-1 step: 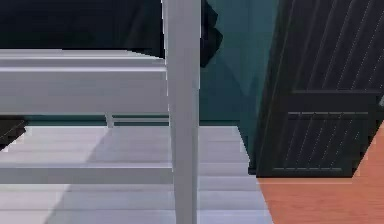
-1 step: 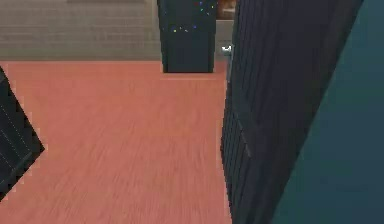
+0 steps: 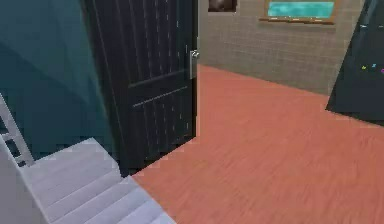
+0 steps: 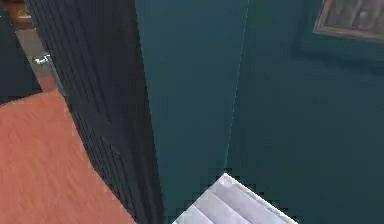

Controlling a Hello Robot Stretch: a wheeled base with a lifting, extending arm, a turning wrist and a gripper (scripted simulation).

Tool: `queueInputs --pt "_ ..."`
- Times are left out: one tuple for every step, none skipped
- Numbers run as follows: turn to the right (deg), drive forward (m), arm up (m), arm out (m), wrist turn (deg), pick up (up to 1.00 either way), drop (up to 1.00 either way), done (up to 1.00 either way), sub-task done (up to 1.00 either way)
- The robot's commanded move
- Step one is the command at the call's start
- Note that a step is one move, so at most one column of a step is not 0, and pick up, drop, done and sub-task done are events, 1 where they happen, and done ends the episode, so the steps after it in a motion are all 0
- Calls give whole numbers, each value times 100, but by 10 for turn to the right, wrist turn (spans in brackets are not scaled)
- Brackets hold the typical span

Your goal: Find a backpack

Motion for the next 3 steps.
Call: queueInputs --pt "330 0 0 0 0 0 0 0 0" --pt "0 35 0 0 0 0 0 0 0" --pt "30 0 0 0 0 0 0 0 0"
